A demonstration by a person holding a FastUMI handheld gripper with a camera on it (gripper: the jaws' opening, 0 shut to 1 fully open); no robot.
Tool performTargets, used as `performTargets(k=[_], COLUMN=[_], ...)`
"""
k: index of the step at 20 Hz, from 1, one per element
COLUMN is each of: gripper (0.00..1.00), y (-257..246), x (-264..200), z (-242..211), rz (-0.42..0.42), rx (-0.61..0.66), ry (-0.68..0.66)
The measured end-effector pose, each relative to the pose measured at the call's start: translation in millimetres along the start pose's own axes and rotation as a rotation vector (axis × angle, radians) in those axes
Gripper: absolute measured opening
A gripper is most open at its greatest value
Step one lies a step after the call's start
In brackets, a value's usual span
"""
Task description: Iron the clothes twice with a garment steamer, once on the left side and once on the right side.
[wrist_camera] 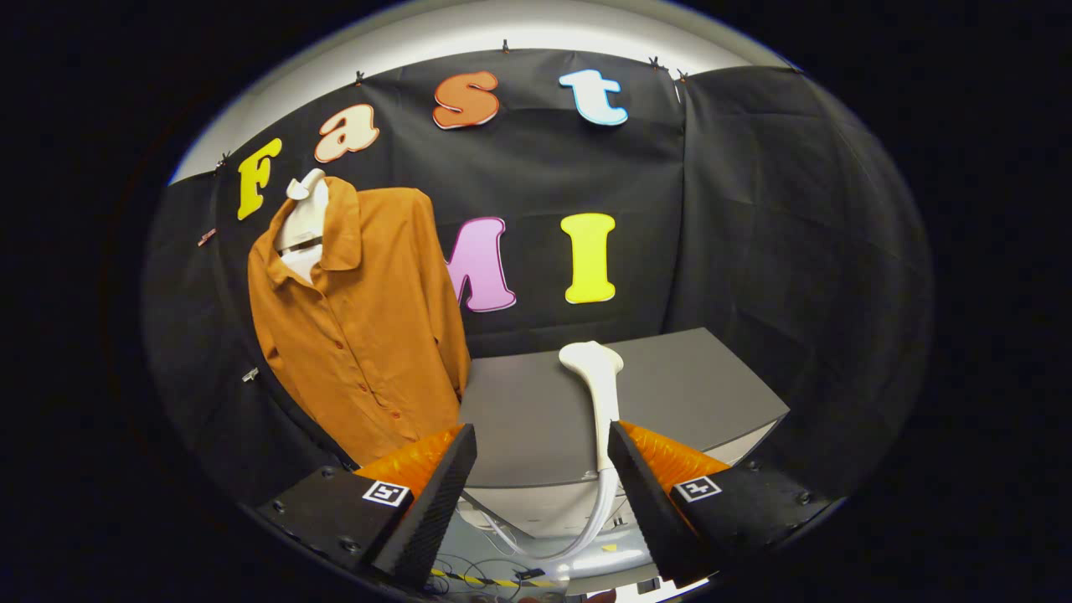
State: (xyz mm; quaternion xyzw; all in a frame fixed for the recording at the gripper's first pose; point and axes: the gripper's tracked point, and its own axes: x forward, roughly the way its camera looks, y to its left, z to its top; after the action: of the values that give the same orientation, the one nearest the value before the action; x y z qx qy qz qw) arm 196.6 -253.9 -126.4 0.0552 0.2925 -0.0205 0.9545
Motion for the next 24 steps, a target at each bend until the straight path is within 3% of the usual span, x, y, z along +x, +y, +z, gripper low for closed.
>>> performTargets(k=[8,16,19,20,23,24], gripper=[0.99,0.96,0.79,0.8,0.47,0.47], y=[-60,-74,-71,-71,-68,-68], x=[107,171,185,190,204,216], z=[-41,-69,-77,-81,-84,-96], rz=[-0.012,-0.013,0.001,0.001,0.017,0.018], rx=[0.054,0.067,0.068,0.057,0.073,0.077], ry=[0.284,0.423,0.45,0.459,0.464,0.472])
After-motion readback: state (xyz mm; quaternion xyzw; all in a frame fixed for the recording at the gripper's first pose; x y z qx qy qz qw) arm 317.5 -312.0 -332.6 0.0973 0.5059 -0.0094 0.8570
